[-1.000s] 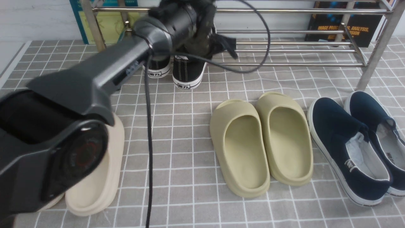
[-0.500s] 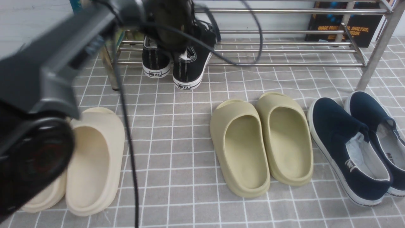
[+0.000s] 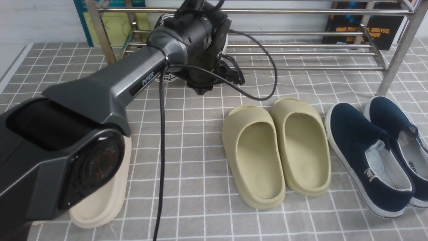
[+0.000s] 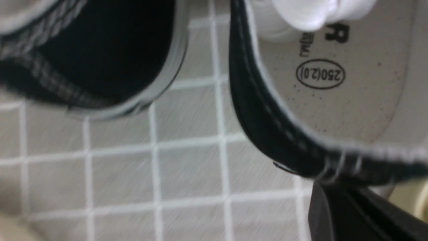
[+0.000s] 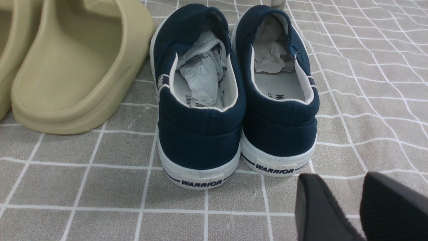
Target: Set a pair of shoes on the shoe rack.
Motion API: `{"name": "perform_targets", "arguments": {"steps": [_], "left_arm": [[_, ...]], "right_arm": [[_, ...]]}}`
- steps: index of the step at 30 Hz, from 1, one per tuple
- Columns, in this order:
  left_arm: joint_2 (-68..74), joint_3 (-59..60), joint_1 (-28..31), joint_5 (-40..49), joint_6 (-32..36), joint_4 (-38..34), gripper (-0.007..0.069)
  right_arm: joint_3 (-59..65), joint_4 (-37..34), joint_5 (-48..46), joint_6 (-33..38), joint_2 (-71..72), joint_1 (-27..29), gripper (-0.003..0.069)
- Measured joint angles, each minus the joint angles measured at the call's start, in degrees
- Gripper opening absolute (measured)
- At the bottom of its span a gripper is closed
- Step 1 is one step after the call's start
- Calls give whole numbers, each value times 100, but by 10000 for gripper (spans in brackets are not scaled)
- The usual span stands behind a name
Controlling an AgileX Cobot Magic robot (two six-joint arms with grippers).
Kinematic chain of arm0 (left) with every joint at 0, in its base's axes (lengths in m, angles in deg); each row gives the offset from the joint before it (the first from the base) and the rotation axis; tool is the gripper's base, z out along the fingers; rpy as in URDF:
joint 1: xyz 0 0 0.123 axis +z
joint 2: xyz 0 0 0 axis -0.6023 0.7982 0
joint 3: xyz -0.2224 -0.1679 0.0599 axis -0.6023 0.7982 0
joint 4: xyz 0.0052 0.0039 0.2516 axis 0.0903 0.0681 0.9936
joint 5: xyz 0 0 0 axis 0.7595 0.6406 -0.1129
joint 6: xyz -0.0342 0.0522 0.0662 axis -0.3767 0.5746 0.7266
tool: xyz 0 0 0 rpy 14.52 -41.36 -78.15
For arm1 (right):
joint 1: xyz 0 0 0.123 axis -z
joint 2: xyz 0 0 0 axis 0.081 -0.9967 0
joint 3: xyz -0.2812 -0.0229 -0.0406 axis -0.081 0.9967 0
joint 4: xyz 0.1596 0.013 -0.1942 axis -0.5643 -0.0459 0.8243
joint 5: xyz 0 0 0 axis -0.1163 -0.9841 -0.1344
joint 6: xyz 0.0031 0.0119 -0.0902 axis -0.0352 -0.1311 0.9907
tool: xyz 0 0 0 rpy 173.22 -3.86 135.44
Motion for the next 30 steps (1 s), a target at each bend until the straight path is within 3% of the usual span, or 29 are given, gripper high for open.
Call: {"name": "perform_targets", "arguments": {"steps": [6, 19, 24, 30], "left_arm": [[0, 0, 0, -612, -182, 100, -13], [32, 6, 0, -900, -433, 195, -13], [-387, 6, 0, -584, -141, 255, -13], [-1907, -37, 5, 274, 474, 229, -13]], "right_arm": [[0, 0, 0, 0, 0, 0, 239], [0, 0, 0, 0, 0, 0, 239], [0, 0, 0, 0, 0, 0, 239], [0, 0, 0, 0, 0, 0, 239]]}}
